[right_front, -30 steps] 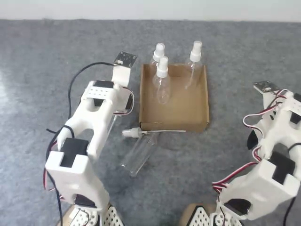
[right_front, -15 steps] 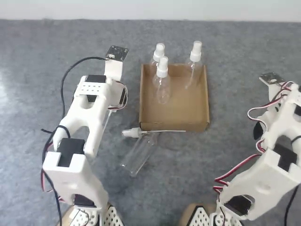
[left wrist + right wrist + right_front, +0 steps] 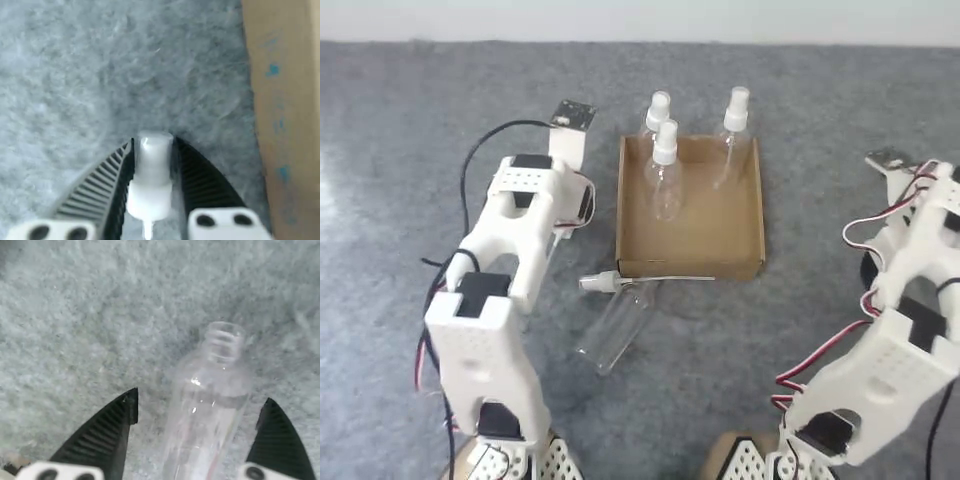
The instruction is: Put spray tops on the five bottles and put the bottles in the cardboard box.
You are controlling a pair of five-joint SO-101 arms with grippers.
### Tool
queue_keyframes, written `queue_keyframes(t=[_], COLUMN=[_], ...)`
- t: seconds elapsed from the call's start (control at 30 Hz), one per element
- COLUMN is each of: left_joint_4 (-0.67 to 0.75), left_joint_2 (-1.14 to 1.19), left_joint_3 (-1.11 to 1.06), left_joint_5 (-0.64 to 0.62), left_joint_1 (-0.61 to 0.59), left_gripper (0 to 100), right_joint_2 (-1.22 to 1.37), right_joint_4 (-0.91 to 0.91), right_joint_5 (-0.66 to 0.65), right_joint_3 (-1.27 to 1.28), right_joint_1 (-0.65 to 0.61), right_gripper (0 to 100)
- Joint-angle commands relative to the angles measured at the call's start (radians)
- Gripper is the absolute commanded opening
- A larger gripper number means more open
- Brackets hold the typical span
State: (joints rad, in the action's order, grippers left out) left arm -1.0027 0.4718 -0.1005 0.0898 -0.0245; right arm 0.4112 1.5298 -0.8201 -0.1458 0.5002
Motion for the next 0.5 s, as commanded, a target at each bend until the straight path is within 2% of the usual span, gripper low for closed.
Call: queue_keyframes(t=[0.0,0.17,0.37,0.47], left_joint_4=[-0.021,-0.095,-0.221,-0.262], left_joint_2=[-0.012,-0.086,-0.338,-0.451], left_joint_3=[0.062,0.071,0.064,0.039], left_joint_5=[0.006,0.006,-0.002,-0.002], left_joint_1=[-0.011,-0.011,-0.011,-0.008], left_gripper=[1,1,1,1], right_joint_2=[-0.015,0.038,0.065,0.065], right_joint_4=[-0.016,-0.03,-0.021,-0.027], right_joint_5=[-0.009,-0.009,-0.083,-0.075], right_joint_3=[-0.058,-0.054,-0.06,-0.06], right_joint_1=[-0.013,-0.018,-0.012,-0.01], right_gripper=[31.8,31.8,31.7,30.9])
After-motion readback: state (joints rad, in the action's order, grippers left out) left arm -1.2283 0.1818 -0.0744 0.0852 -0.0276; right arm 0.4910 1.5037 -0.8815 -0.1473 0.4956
